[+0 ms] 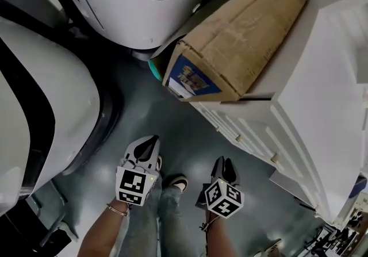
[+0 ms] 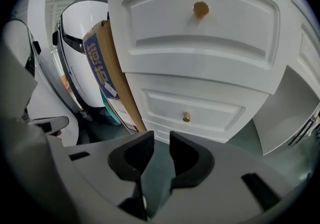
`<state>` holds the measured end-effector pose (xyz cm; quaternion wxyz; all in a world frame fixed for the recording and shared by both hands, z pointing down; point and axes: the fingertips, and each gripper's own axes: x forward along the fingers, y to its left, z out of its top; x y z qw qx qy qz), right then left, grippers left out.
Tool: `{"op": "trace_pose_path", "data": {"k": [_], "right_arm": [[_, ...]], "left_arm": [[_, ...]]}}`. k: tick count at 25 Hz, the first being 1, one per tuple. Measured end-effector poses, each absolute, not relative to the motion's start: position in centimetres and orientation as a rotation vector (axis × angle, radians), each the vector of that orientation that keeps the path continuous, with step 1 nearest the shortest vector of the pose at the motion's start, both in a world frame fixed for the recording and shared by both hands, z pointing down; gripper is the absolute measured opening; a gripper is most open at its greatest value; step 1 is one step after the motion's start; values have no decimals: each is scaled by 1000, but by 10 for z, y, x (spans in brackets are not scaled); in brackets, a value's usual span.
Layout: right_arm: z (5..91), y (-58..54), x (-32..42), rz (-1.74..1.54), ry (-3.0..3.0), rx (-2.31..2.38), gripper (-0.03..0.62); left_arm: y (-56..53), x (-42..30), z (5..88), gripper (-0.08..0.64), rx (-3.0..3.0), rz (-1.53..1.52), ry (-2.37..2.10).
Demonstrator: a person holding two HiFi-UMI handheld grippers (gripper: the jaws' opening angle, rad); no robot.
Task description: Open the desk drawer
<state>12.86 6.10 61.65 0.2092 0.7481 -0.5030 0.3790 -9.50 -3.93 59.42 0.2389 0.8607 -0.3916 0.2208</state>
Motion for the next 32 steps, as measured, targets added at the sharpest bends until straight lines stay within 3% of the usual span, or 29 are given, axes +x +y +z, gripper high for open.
{"op": "trace_pose_path", "data": {"k": [20,32], "right_arm": [[803,35,175,1021,-1325,2096,107],[872,23,196,1052,-1265,2103,109]], "left_arm": [[-95,-61,735,17,2440,594,-978],[-117,-44,770,17,2476,580,-977]]}}
